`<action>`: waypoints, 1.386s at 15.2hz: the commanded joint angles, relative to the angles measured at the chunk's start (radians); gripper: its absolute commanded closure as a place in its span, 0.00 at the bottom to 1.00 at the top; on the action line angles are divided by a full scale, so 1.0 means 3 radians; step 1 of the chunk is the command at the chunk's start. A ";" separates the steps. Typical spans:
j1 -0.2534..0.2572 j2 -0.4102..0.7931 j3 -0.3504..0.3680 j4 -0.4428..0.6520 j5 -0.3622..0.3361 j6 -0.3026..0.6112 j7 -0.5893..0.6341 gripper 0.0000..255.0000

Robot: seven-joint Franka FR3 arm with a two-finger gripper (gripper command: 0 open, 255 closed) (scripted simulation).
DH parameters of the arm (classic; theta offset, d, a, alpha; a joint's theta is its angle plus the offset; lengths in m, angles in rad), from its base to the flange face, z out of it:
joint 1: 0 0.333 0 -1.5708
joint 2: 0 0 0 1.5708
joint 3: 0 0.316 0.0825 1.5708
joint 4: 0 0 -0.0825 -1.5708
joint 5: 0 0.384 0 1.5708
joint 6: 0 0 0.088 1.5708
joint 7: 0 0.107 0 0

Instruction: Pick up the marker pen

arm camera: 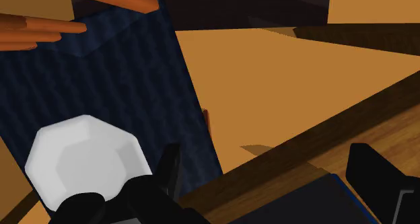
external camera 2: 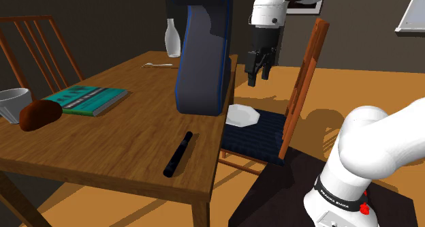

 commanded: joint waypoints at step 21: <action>-0.0650 0.0458 0.2272 0.0368 0.1204 0.0651 0.4024 0.00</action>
